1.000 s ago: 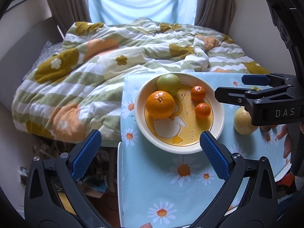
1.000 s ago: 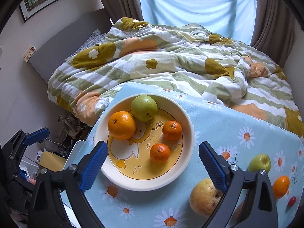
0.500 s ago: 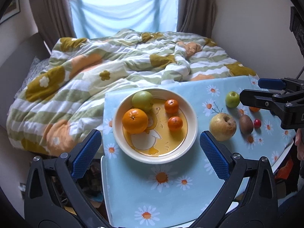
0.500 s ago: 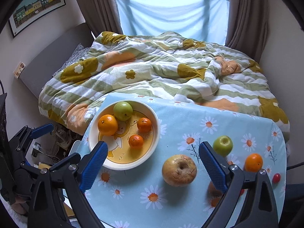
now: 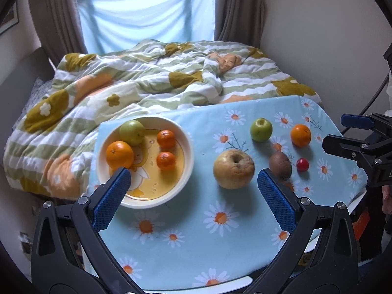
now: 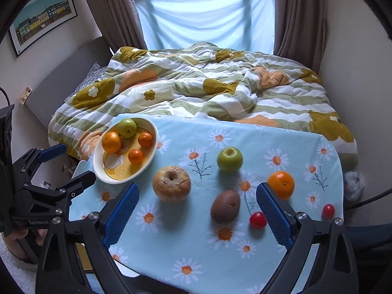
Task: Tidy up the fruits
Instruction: 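Open both tools and withdraw them from the bowl, then grasp the large wrinkled apple with the left tool while the right tool grasps a red tomato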
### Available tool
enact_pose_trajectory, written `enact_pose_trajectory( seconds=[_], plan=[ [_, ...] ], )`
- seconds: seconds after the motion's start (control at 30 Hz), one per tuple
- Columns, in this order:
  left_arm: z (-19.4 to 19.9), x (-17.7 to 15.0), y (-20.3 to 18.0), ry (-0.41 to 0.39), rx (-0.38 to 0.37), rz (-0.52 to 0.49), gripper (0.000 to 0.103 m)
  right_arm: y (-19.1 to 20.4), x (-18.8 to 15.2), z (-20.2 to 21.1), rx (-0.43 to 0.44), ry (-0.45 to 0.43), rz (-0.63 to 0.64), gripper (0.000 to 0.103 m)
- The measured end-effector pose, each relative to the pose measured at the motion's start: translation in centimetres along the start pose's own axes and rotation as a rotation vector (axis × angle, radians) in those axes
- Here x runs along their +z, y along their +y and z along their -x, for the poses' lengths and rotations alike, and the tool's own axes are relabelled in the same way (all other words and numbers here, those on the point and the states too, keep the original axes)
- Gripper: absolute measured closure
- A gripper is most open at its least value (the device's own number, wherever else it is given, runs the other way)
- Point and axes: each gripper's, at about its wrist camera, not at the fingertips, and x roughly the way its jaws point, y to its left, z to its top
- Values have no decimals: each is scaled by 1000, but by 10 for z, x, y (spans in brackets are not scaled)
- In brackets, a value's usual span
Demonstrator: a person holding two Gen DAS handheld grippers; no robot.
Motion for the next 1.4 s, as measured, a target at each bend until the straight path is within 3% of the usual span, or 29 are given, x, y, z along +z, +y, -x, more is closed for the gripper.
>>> enact_pose_trajectory(
  seconds=[0.3, 0.73, 0.83, 1.0, 1.1, 1.4],
  plan=[
    [-39, -12, -60, 45, -4, -6, 0, -61, -36, -9, 5, 41, 9, 7],
    [-117, -33, -67, 106, 25, 59, 0, -106, -79, -63, 18, 104, 75, 8],
    [-132, -31, -67, 123, 38, 53, 10, -111, -82, -73, 22, 119, 72, 8],
    [-147, -27, -65, 150, 55, 51, 13, -111, -84, -87, 31, 139, 75, 16],
    [-149, -25, -63, 151, 74, 51, 20, -108, -84, -94, 34, 151, 88, 19],
    [-150, -26, -61, 149, 75, 50, 21, -100, -85, -111, 55, 172, 116, 43]
  ],
)
